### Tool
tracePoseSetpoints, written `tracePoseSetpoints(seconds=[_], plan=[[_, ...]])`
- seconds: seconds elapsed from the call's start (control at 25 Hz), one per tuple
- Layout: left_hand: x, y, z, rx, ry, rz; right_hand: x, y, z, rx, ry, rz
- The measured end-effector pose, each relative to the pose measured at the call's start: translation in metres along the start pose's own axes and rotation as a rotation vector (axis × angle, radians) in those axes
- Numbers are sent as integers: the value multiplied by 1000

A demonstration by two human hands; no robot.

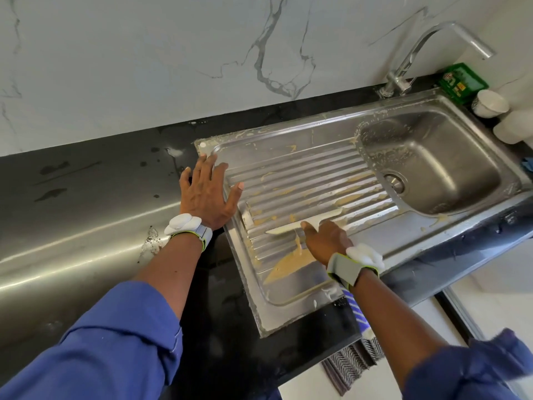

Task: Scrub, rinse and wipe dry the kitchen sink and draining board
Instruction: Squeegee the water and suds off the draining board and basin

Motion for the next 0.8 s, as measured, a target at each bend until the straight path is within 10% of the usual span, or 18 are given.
tracePoseSetpoints(seconds=[0.32, 0.6, 0.8], plan=[[-40, -15, 5, 13, -2, 19, -80, -74, -14, -94, 120, 65], [-47, -19, 4, 58, -8, 92, 36, 35, 65, 343, 76, 124], [-44, -18, 3, 100, -26, 136, 86, 60, 51, -30, 7, 177]])
Point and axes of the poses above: each hand's wrist, its own x-axis towards the middle knuckle, its own z-axis out of the back of the hand, y = z × x, the point moved 2 cm from there along x, towards the middle knuckle, and after that the axes turned 10 degrees about -x, right-handed, at the moved point
